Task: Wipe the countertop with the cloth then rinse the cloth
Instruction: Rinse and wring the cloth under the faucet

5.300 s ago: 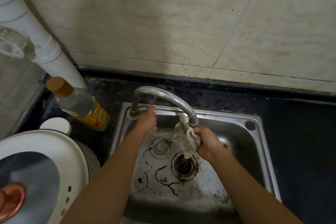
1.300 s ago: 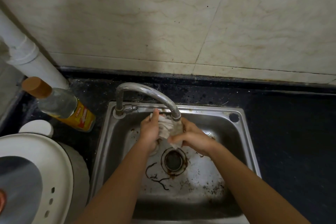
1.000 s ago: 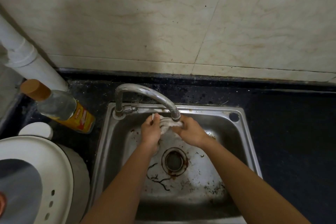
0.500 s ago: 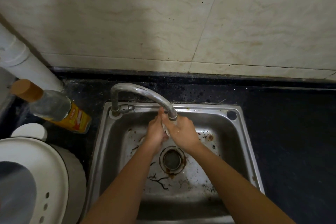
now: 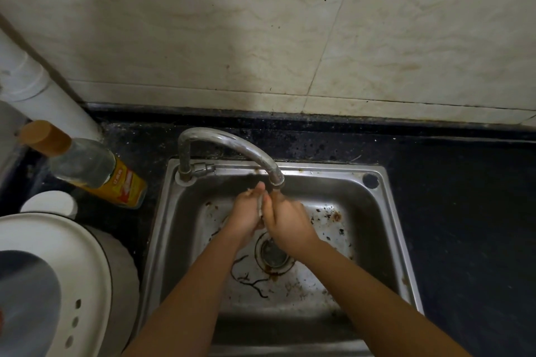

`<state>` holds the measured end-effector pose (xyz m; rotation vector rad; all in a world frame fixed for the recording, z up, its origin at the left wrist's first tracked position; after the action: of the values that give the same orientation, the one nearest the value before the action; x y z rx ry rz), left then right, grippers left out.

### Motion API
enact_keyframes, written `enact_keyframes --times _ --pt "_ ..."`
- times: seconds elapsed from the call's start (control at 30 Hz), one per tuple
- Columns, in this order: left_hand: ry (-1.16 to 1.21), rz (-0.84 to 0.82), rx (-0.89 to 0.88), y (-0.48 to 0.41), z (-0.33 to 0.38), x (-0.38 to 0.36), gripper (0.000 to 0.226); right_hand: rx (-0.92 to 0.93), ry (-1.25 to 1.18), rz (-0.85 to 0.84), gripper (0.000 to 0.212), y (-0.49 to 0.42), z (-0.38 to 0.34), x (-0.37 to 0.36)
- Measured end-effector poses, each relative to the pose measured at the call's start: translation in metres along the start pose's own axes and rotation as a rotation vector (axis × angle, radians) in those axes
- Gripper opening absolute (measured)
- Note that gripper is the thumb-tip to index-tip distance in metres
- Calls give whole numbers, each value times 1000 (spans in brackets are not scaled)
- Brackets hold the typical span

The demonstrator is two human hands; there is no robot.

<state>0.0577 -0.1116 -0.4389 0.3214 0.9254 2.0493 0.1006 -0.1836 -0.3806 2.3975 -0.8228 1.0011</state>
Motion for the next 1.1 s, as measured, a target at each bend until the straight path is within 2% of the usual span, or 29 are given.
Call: enact_keyframes --times 0.1,0.2,0.23,0.27,0.33,0.4,0.57,0.73,0.83,0.93,1.03,1.1 --pt "-39 12 -44 5 9 -2 37 -134 20 23 29 -12 9 6" --pt "-121 28 -112 8 17 -1 39 -381 -187 -30 36 -20 25 6" --pt "-130 28 -127 8 17 -1 40 -413 -225 -18 40 -20 24 6" --pt "-131 30 -136 8 17 0 41 -394 -188 8 44 -17 20 5" --pt "-142 50 -134 7 15 1 46 -236 3 71 55 -12 5 2" --pt "-139 69 -102 5 9 1 49 -142 33 90 56 -9 2 -1" --pt "-50 26 -84 5 5 -1 45 -343 -315 18 42 -20 36 -6" --pt "-13 15 -161 15 13 12 26 -648 -1014 -45 23 -26 61 -26" --pt "-7 7 -154 13 7 25 29 -660 -1382 11 40 -25 67 -24" --pt "59 46 -150 10 7 32 27 -614 -1501 109 41 -23 69 -17" --pt "113 26 -168 7 10 31 14 -541 -1454 205 25 -24 68 -10" --pt "113 -21 -179 7 11 28 22 -496 -1403 175 26 -26 66 -8"
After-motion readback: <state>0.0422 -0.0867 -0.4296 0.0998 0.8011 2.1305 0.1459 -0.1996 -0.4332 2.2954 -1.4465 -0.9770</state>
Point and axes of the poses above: each hand's wrist, its own y-axis away from the middle knuckle, its own x-axis out of the back of the hand, z = x × y, the point moved 5 cm from there along -y, towards the middle knuckle, and after that the axes turned 6 degrees about -y, right-handed, at the moved point
